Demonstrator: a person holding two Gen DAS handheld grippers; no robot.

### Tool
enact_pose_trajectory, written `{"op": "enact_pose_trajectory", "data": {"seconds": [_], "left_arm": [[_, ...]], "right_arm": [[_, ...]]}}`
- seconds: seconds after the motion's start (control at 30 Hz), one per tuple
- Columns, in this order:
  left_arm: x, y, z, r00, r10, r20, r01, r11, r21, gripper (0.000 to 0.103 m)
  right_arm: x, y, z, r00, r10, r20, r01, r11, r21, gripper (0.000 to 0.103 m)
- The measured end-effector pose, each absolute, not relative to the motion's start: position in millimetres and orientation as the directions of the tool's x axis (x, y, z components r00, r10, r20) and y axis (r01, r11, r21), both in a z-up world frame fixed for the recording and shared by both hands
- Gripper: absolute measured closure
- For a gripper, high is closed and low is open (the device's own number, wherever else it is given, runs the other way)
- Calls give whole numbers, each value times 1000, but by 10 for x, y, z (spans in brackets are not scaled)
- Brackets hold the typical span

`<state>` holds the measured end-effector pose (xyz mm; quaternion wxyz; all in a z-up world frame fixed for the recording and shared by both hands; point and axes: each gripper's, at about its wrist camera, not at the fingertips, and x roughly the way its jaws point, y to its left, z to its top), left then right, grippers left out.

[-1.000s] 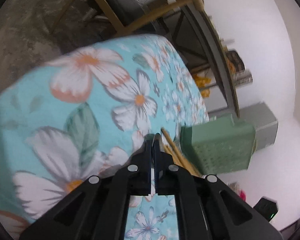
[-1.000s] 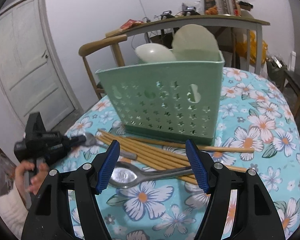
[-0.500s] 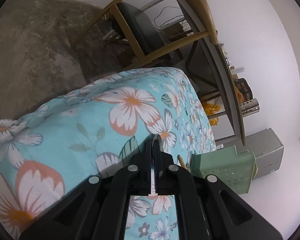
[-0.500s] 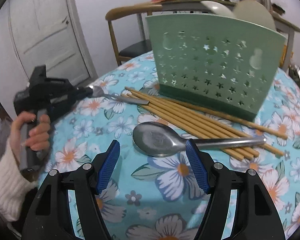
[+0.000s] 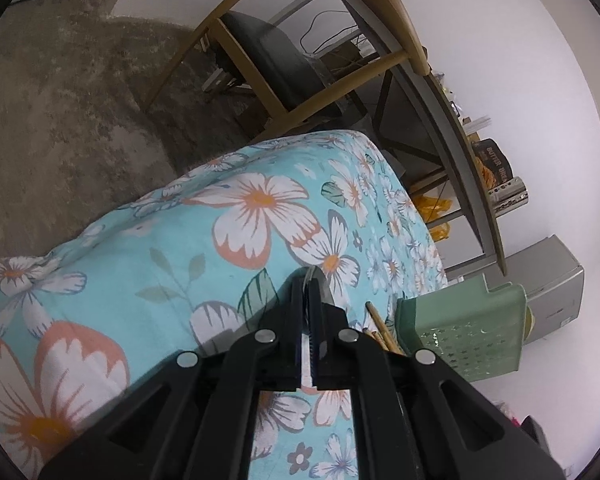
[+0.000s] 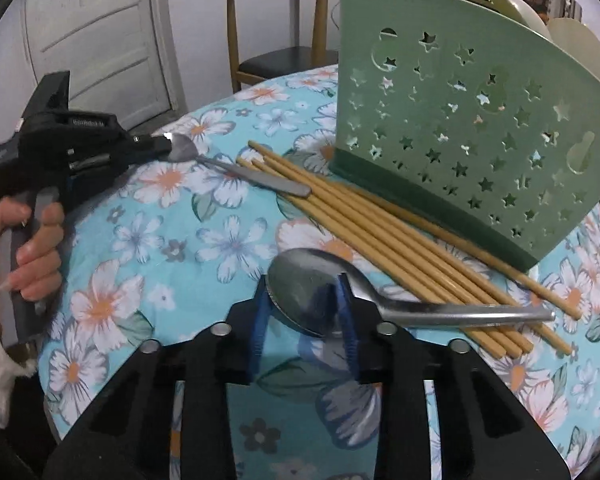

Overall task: Organize utensils
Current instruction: 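Close the right gripper on the large steel spoon and lift both spoons, then carry the small spoon over the green holder and open the left gripper while the right gripper follows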

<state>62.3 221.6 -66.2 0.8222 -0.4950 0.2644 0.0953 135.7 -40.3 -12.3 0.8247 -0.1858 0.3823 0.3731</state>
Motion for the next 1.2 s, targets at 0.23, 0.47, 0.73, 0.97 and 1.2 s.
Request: {"op": "enact_pose_trajectory", "data": {"seconds": [0.23, 0.47, 0.73, 0.97, 1.2], "left_arm": [[638, 2190, -646, 840, -96, -534, -420, 509, -752, 100], [643, 2140, -595, 837, -72, -543, -427, 536, -728, 100], [649, 2033, -390, 837, -41, -546, -395, 645, -654, 101], [491, 1831, 104, 872, -19, -488, -294, 778, -555, 101], [531, 1568, 558, 881, -40, -471, -220, 848, -482, 101]], "right_arm": [[1364, -487, 70, 538, 481, -692, -692, 721, -36, 97], [1474, -877, 375, 584, 514, -628, -608, 790, 81, 99], [1563, -1428, 811, 658, 531, -533, -485, 841, 238, 102], [1644, -1707, 1131, 697, 543, -467, -436, 839, 326, 102], [1676, -1826, 1349, 689, 590, -421, -457, 805, 379, 102]]}}
